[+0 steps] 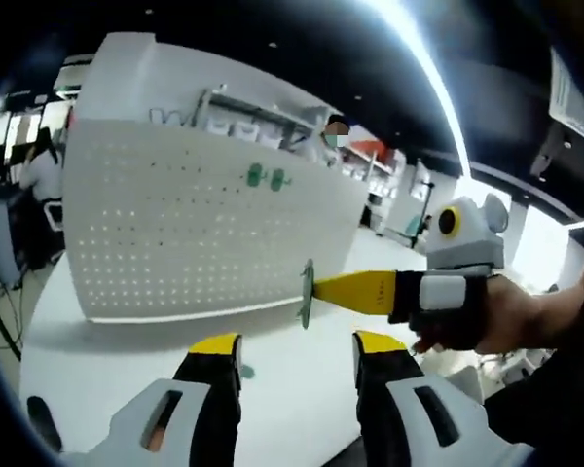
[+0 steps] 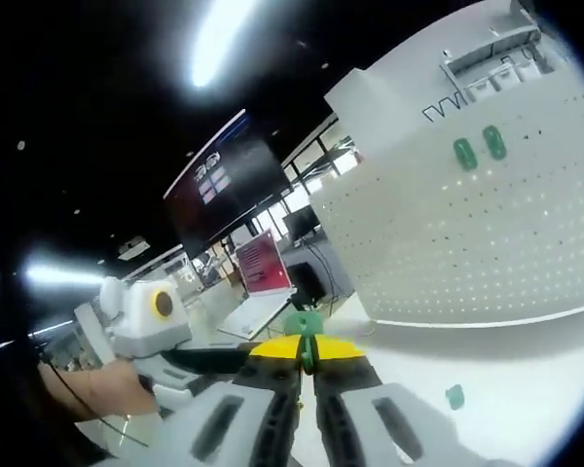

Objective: Insert the hook assembly into the mounting plate slot until the hook locks in place.

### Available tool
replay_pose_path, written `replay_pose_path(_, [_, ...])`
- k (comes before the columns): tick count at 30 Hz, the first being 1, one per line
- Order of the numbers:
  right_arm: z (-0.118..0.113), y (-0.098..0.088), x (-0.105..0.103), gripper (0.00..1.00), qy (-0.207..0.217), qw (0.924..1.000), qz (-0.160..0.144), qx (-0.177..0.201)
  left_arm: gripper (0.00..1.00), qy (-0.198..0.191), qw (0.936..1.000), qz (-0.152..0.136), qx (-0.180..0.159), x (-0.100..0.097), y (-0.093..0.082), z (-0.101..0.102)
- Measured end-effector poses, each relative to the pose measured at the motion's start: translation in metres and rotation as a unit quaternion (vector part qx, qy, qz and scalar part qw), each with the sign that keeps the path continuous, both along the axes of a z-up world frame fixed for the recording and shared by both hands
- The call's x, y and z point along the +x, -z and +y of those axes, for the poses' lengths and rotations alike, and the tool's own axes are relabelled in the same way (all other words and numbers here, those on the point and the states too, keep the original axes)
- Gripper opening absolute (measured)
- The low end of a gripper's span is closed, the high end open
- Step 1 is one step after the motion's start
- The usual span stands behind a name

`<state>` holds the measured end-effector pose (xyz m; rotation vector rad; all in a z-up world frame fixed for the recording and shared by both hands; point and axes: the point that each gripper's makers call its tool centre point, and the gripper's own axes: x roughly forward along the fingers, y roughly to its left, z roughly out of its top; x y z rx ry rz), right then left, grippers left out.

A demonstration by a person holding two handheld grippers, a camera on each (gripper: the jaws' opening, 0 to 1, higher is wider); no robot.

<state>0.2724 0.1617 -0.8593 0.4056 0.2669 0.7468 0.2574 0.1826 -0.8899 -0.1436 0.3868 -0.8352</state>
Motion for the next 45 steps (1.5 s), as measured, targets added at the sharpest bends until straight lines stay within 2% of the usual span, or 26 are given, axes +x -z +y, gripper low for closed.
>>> replay_pose_path(4, [-0.011, -0.007, 0.005, 0.00, 0.024, 0.9984, -0.035, -0.036, 0.68, 0.001, 0.9999, -0.008, -0.007, -0.001, -0.005, -0.001])
replay_pose_path(5, [-0.021, -0.013, 0.009, 0.00, 0.055, 0.9934, -0.067, -0.075, 0.69, 0.001, 0.9999, -0.012, -0.009, -0.001, -0.007, -0.001])
replay_pose_path(6, [-0.024, -0.019, 0.010, 0.00, 0.067, 0.9885, -0.094, -0.097, 0.69, 0.001, 0.9998, -0.017, -0.010, -0.001, -0.008, -0.002])
replay_pose_path(8, [-0.028, -0.029, 0.011, 0.00, 0.087, 0.9837, -0.117, -0.106, 0.69, 0.005, 0.9997, -0.022, -0.011, -0.003, -0.010, -0.005])
replay_pose_path(10, [-0.031, -0.033, 0.013, 0.00, 0.097, 0.9798, -0.129, -0.118, 0.73, 0.005, 0.9996, -0.025, -0.012, -0.003, -0.012, -0.008])
replay_pose_path(13, [-0.032, -0.033, 0.015, 0.00, 0.099, 0.9788, -0.131, -0.123, 0.81, 0.003, 0.9991, -0.038, -0.019, -0.002, -0.017, -0.013])
replay_pose_path(15, [-0.034, -0.033, 0.017, 0.00, 0.104, 0.9786, -0.129, -0.122, 0.81, 0.006, 0.9988, -0.042, -0.024, -0.002, -0.019, -0.016])
replay_pose_path(19, [-0.044, -0.044, 0.023, 0.01, 0.133, 0.9712, -0.147, -0.132, 0.89, 0.011, 0.9984, -0.047, -0.029, -0.001, -0.025, -0.022])
replay_pose_path(22, [-0.050, -0.047, 0.031, 0.01, 0.146, 0.9681, -0.151, -0.137, 0.89, 0.012, 0.9981, -0.049, -0.035, 0.001, -0.027, -0.024])
replay_pose_path(26, [-0.058, -0.056, 0.038, 0.00, 0.169, 0.9633, -0.160, -0.133, 0.91, 0.020, 0.9982, -0.057, -0.001, -0.001, -0.023, -0.023])
replay_pose_path(30, [-0.059, -0.063, 0.046, 0.00, 0.180, 0.9589, -0.173, -0.135, 0.92, 0.015, 0.9982, -0.058, -0.006, 0.001, -0.024, -0.021])
replay_pose_path(33, [-0.058, -0.062, 0.053, 0.01, 0.181, 0.9595, -0.170, -0.133, 0.88, 0.016, 0.9981, -0.059, -0.005, 0.001, -0.024, -0.019])
replay_pose_path(40, [-0.055, -0.063, 0.067, 0.01, 0.182, 0.9603, -0.168, -0.128, 0.95, -0.002, 0.9979, -0.063, -0.014, 0.005, -0.027, -0.013])
replay_pose_path(45, [-0.056, -0.064, 0.077, 0.01, 0.180, 0.9576, -0.177, -0.139, 0.95, -0.008, 0.9980, -0.061, -0.013, 0.006, -0.024, -0.007])
